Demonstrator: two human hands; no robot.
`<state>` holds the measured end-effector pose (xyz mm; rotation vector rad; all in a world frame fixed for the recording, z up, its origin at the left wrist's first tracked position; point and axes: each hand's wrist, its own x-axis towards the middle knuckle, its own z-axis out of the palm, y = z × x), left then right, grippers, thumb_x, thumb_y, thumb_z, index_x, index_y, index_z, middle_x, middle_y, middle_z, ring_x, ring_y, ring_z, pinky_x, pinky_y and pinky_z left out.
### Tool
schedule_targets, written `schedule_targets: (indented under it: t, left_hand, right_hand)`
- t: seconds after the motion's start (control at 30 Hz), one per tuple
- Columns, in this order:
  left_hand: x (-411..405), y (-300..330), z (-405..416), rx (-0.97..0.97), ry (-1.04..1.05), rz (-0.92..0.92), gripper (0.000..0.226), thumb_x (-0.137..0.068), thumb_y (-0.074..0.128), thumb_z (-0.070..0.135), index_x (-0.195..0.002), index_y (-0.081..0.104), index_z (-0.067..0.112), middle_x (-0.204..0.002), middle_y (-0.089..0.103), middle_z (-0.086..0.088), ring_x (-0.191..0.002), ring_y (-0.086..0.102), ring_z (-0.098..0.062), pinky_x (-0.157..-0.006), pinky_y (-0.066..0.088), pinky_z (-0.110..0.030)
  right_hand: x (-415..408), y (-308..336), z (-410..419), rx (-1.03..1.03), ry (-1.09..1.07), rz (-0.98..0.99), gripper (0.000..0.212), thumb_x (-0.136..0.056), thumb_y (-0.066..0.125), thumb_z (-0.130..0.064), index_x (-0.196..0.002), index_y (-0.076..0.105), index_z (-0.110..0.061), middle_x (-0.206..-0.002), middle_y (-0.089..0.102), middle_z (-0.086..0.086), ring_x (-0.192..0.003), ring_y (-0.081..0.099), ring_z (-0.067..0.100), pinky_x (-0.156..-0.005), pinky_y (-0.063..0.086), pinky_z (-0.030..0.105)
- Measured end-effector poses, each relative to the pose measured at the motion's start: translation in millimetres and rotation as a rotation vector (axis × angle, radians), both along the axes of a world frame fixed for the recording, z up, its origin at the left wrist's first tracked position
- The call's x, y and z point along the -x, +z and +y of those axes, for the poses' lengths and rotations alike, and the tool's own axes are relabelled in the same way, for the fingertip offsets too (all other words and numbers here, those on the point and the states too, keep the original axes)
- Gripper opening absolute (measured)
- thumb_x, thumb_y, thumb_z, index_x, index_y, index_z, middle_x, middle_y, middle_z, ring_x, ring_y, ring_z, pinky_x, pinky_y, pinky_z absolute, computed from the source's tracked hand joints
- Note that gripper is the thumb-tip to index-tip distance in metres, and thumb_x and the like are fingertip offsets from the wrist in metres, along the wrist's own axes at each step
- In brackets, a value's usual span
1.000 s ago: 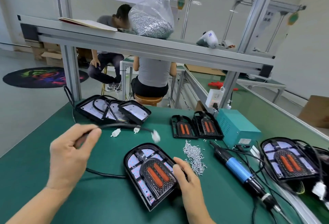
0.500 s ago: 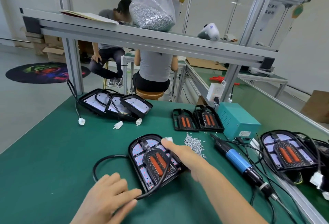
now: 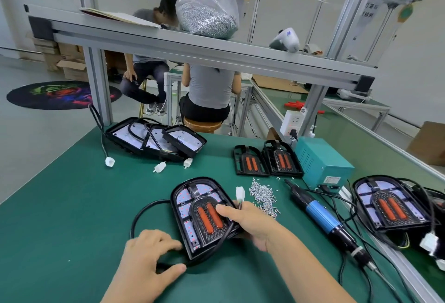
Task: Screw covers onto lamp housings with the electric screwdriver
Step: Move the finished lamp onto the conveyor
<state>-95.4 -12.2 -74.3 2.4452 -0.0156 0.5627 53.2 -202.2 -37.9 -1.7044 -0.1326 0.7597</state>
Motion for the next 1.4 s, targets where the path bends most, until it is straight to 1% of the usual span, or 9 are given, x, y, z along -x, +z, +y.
schedule_targets:
  t: [0.07,0.13,0.23,0.43,0.57,0.7,0.87,1.1,1.4]
  left_hand:
    - [1.5,3.9,-4.2,-0.074,0.163,0.054,0.068,-0.047,0.052,0.069,-0.103,0.070,0.034,-0.113,0.061,0.015,-0.110,0.047,-0.009,-0.085,0.039,-0.051]
    - [1.9,9.7,-7.8,0.009,0.334,0.269,0.108,-0.039,0.056,0.075,-0.139,0.041,0.037,-0.150,0.033,0.006,-0.137,0.028,-0.021,-0.106,0.021,-0.047]
    - [0.0,14.2,-6.5,0.218,0.440,0.377,0.133,-0.049,0.084,0.057,-0.150,0.003,0.028,-0.159,0.003,0.003,-0.145,0.012,-0.023,-0.115,0.014,-0.039]
    - [-11.9,20.4,-10.1,1.064,0.212,0.224,0.090,-0.080,0.073,0.002,-0.149,0.017,0.018,-0.148,0.036,0.000,-0.120,0.047,-0.020,-0.104,0.032,-0.037]
    - [-23.0,40.1,-17.3,1.531,0.121,0.181,0.075,-0.078,0.069,0.021,-0.143,0.034,0.009,-0.122,0.054,0.000,-0.107,0.061,-0.025,-0.092,0.045,-0.043]
    - [-36.6,60.4,-35.9,1.336,0.097,0.078,0.085,-0.065,0.073,0.030,-0.141,0.036,0.018,-0.134,0.049,0.006,-0.104,0.063,-0.008,-0.089,0.049,-0.040]
    - [-63.7,72.0,-59.4,1.146,0.030,0.009,0.070,-0.082,0.066,-0.004,-0.142,0.041,0.024,-0.131,0.055,0.012,-0.093,0.066,0.000,-0.085,0.053,-0.028]
    - [-104.5,86.9,-114.1,1.053,-0.123,0.004,0.059,-0.089,0.057,-0.006,-0.139,0.046,0.024,-0.086,0.065,0.034,-0.078,0.065,0.012,-0.061,0.050,-0.008]
    - [-130.4,115.1,-258.9,0.958,-0.443,0.132,0.057,-0.090,0.054,-0.005,-0.138,0.047,0.026,-0.127,0.061,0.008,-0.109,0.061,-0.003,-0.092,0.048,-0.021]
  right_hand:
    - [3.9,-3.0,-1.0,-0.038,-0.061,-0.013,0.031,-0.090,0.071,-0.026,-0.112,0.067,-0.006,-0.091,0.076,0.004,-0.078,0.069,0.015,-0.080,0.051,0.026]
    - [8.7,-4.5,-2.6,-0.110,-0.130,-0.033,0.015,-0.091,0.069,-0.023,-0.102,0.068,-0.013,-0.089,0.077,0.001,-0.076,0.069,0.012,-0.084,0.050,0.027]
    - [16.8,-4.6,-2.0,-0.281,-0.225,0.020,0.006,-0.094,0.064,-0.017,-0.098,0.067,-0.013,-0.086,0.076,0.005,-0.069,0.070,0.014,-0.066,0.053,0.024]
    - [25.7,-2.6,-4.2,-0.403,-0.350,0.039,0.016,-0.095,0.061,-0.020,-0.107,0.065,-0.009,-0.088,0.077,0.006,-0.068,0.071,0.014,-0.070,0.054,0.031]
    - [30.0,2.4,-6.3,-0.414,-0.339,-0.040,0.013,-0.096,0.060,-0.021,-0.105,0.065,-0.013,-0.093,0.077,0.004,-0.078,0.072,0.014,-0.068,0.052,0.026]
    - [39.9,7.7,-8.8,-0.409,-0.322,-0.149,0.027,-0.097,0.058,-0.020,-0.119,0.062,-0.004,-0.107,0.074,0.010,-0.102,0.070,0.027,-0.086,0.052,0.033]
    - [49.7,14.0,-20.5,-0.430,-0.349,-0.264,0.029,-0.097,0.058,-0.022,-0.121,0.064,-0.007,-0.111,0.073,0.009,-0.109,0.068,0.027,-0.104,0.046,0.049]
    - [53.1,33.2,-67.6,-0.433,-0.571,-0.393,0.029,-0.096,0.062,-0.027,-0.124,0.055,-0.033,-0.115,0.072,-0.011,-0.111,0.065,0.009,-0.109,0.042,0.042]
    - [73.7,56.5,-192.6,-0.416,-0.944,-0.661,0.040,-0.097,0.059,-0.017,-0.132,0.052,-0.034,-0.119,0.070,-0.007,-0.112,0.065,0.015,-0.099,0.050,0.041]
